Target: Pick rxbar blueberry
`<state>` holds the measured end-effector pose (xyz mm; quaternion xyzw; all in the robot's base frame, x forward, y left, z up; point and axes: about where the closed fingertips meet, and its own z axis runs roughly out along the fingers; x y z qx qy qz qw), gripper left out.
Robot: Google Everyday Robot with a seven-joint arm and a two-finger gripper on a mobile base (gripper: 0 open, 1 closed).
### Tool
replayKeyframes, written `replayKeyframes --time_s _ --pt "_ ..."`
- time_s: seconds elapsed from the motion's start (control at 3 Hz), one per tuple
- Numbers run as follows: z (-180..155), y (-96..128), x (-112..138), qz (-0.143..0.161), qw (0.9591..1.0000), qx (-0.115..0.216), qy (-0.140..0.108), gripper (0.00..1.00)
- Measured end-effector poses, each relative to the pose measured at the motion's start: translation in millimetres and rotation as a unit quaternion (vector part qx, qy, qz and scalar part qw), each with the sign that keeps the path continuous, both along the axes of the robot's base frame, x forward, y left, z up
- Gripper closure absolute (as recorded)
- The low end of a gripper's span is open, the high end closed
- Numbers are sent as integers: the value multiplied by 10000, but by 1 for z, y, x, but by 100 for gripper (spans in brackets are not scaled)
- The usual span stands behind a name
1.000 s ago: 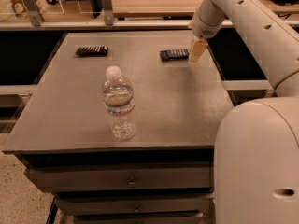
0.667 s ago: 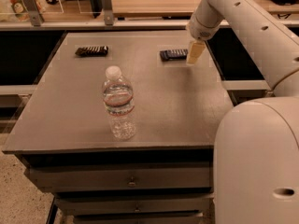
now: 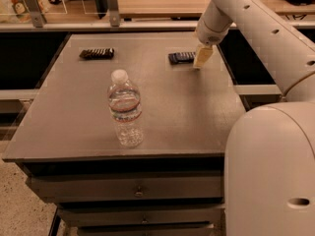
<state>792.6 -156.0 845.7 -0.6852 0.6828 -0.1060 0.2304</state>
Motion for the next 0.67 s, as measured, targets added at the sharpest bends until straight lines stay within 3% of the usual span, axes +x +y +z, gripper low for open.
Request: replayKeyframes --time_s 0.67 --pt "-2 3 8 -19 10000 4 -54 30"
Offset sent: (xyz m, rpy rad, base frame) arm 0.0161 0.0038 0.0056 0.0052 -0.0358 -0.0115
